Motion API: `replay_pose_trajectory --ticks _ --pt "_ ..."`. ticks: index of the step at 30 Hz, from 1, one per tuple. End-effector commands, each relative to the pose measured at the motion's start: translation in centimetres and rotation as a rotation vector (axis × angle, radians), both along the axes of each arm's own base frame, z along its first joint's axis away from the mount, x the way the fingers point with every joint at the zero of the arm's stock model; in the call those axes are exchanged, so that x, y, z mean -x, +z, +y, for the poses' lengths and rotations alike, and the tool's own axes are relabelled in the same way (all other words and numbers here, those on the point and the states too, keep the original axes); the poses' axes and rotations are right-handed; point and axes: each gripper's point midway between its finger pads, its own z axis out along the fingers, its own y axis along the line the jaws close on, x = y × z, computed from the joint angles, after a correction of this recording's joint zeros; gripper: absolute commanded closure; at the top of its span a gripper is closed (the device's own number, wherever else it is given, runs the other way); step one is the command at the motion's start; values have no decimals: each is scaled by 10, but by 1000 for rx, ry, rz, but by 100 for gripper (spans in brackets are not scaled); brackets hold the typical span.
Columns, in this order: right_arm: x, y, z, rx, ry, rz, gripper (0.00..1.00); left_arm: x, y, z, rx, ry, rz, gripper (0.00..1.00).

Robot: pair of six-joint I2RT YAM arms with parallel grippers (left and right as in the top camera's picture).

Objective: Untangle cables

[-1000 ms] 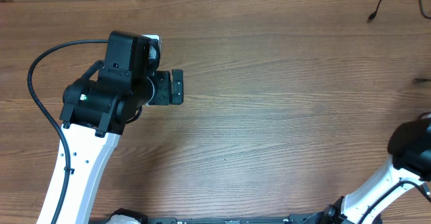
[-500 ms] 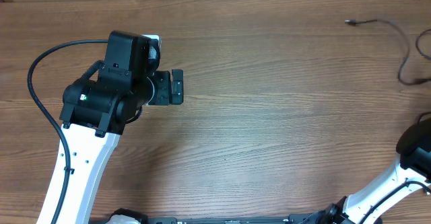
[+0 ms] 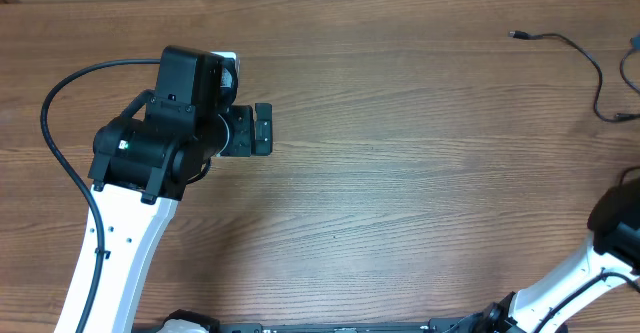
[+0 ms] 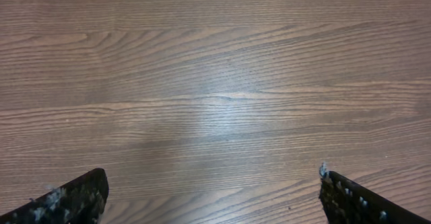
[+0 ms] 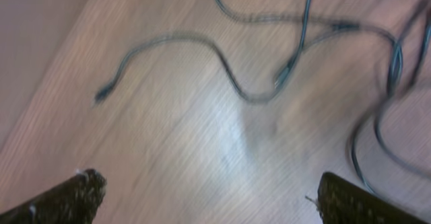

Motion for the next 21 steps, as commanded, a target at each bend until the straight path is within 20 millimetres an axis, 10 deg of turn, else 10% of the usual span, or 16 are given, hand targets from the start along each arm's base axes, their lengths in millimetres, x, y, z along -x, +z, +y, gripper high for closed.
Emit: replay_pose_trajectory --ticks 1,12,21 --pt "29 65 32 22 29 -82 0 -3 5 -1 2 -19 -14 0" --pt "97 97 102 -43 89 15 0 -3 5 -1 2 -19 -14 0" --pt "106 115 165 -37 282 -28 0 -3 5 -1 2 -19 -14 0"
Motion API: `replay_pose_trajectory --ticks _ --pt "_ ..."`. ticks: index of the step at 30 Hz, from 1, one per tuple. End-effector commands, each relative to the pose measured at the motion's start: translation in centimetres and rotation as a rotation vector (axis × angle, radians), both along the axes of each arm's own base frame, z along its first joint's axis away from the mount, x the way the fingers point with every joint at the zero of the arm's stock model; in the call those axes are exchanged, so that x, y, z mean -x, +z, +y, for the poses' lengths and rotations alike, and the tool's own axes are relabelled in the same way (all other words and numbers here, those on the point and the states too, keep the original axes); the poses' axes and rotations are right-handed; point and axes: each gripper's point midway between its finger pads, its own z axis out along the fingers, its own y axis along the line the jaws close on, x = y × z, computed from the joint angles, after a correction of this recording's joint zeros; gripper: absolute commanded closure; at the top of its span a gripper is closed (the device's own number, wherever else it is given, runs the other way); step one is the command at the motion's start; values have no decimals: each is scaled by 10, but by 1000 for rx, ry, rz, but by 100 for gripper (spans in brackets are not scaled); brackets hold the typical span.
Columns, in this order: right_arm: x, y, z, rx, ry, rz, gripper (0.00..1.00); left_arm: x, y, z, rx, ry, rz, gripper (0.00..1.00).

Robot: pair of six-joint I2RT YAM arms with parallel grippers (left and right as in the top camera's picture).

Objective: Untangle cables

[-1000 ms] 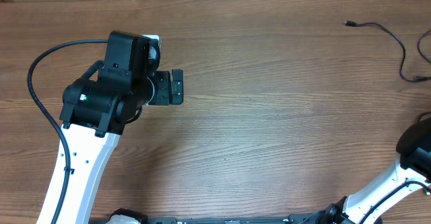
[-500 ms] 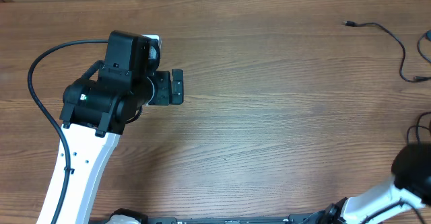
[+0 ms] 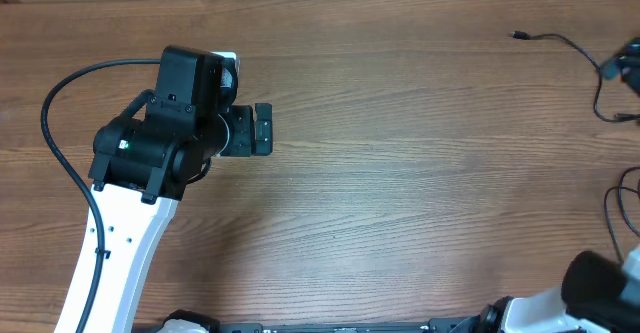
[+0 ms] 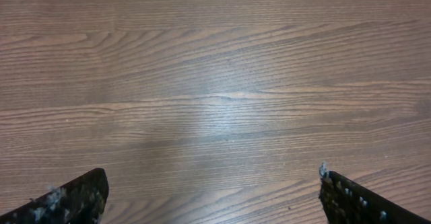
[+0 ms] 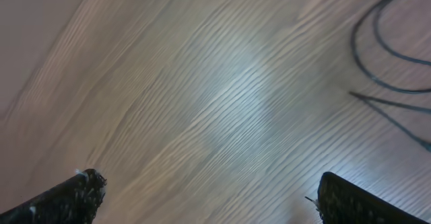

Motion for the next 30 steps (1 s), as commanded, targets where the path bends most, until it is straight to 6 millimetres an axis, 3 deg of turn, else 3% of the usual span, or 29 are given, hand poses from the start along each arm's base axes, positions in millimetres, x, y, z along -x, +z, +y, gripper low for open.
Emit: replay_pose_trajectory --ticks 1,6,13,30 --pt "14 15 46 15 142 -46 0 -3 5 -1 1 -18 -15 0" --pt "38 -4 91 -9 261 9 0 -3 5 -1 1 -18 -15 0" --pt "58 -31 128 -13 378 13 0 -3 5 -1 2 -18 -15 0" --pt "30 -126 196 -79 485 -37 0 -3 5 -1 1 -18 -15 0"
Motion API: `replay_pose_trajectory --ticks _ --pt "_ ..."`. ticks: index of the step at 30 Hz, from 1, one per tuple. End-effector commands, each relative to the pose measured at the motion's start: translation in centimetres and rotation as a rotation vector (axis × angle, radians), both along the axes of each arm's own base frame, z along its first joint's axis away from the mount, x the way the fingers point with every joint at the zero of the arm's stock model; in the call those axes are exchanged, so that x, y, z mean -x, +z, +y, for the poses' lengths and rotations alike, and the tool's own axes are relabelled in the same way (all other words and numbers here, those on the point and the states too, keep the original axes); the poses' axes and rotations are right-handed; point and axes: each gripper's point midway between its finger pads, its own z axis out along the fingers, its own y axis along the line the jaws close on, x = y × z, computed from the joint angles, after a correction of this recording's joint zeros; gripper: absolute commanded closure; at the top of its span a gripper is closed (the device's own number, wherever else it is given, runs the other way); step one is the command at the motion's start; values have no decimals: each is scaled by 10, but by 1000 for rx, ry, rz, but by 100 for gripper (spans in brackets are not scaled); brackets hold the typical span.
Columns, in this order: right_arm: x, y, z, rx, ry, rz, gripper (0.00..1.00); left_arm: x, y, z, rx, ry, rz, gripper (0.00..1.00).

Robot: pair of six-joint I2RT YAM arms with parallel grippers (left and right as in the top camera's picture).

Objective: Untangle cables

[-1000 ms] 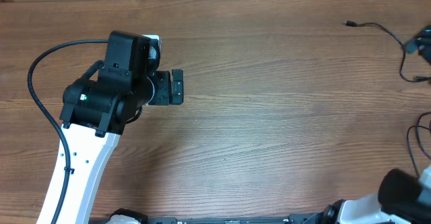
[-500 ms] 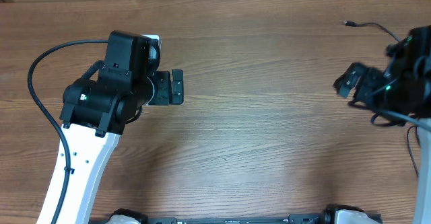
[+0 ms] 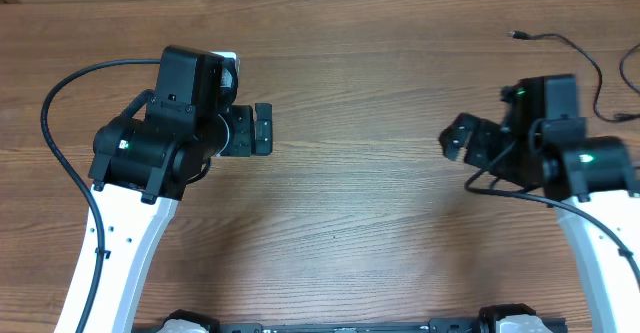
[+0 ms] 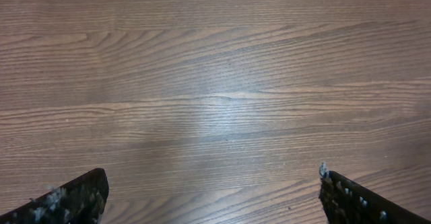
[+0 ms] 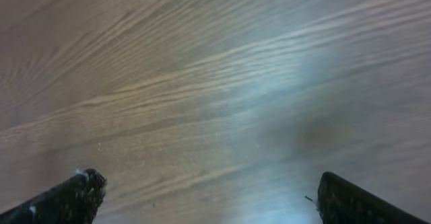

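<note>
A thin black cable [image 3: 572,48] lies at the table's far right corner, its plug end pointing left; the rest runs off the right edge. My right gripper [image 3: 457,139] stands open over bare wood, left of the cable, with nothing between its fingers [image 5: 71,196]. My left gripper [image 3: 262,129] is open too, over bare wood at the left; its fingertips [image 4: 350,200] frame only the tabletop. Neither wrist view shows any cable.
The brown wooden table [image 3: 380,213] fills all views. The left arm's own black lead [image 3: 60,143] loops out over the table's left side. A loose black lead hangs under the right arm [image 3: 500,185].
The right arm has come in from the bottom right corner and now stands over the table, gripper open left of the cable. The right wrist view has lost the cables. The left arm is unchanged.
At first the right arm sat at the right edge, its wrist camera looking at tangled cables. Then it had drawn back to the bottom right corner, cables at the frame's top. Now it stands over bare wood right of centre. The left arm held still throughout.
</note>
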Motion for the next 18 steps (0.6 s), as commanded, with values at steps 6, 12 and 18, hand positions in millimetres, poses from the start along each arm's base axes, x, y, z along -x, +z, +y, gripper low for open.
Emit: replay_pose_trajectory --ticks 6,12,18 --pt "-8 -28 12 -28 -3 58 0 -3 5 -1 2 -19 -14 0" --pt "-11 -41 13 -21 -4 103 0 -3 5 -1 2 -19 -14 0" --pt "-14 -45 13 -20 -4 112 0 -3 5 -1 2 -19 -14 0"
